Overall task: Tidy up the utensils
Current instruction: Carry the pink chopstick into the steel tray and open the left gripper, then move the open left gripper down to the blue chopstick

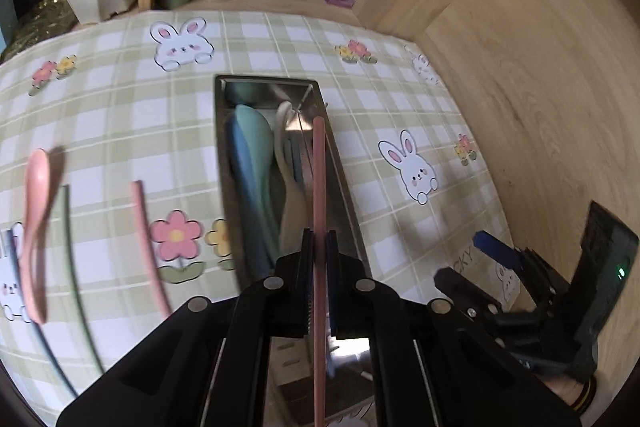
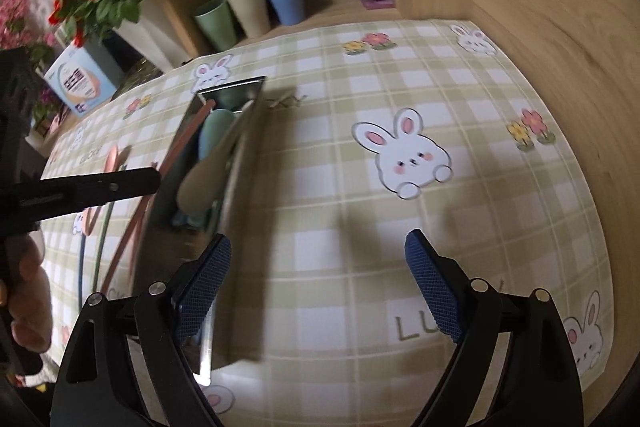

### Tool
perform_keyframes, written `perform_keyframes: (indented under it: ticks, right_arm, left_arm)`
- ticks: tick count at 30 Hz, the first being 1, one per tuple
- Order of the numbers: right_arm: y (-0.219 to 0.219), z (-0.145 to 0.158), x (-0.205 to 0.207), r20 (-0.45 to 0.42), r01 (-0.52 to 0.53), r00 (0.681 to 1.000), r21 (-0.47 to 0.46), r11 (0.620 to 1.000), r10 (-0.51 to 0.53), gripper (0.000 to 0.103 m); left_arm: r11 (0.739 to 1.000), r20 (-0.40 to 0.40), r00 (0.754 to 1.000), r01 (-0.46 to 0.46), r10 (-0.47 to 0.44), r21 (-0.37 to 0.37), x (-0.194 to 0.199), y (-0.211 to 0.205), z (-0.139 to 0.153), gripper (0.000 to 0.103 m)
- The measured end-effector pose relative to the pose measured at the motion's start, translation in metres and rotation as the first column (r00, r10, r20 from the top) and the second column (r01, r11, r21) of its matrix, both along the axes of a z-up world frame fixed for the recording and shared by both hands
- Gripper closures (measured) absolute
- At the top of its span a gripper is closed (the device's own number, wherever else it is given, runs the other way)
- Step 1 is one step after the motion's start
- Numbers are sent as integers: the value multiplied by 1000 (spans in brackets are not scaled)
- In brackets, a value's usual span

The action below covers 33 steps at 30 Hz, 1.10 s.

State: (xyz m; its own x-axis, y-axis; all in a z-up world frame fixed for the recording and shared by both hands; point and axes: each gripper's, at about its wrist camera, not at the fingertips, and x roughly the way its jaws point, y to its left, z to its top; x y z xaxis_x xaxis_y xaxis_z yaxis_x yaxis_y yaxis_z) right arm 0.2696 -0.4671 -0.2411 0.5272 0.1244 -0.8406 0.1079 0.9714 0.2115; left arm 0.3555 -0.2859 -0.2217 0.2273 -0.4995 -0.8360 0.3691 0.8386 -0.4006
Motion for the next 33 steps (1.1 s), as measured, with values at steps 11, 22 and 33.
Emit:
perform_keyframes:
  ticks: [11, 22, 33]
  right_arm:
    - [-20, -13, -9, -17, 36, 999, 41, 999, -35, 18]
    - [-16, -4, -22, -3, 65, 998, 71, 995, -65, 18]
    - [7, 19, -24, 103, 140, 981, 193, 971, -162, 16]
  left_arm:
    - [995, -43, 999, -11, 15, 95, 9, -29, -28, 97]
    - [992, 36, 992, 122, -123, 30, -1, -23, 1, 79]
    - [992, 282, 953, 87, -109, 87, -22, 100, 60, 64]
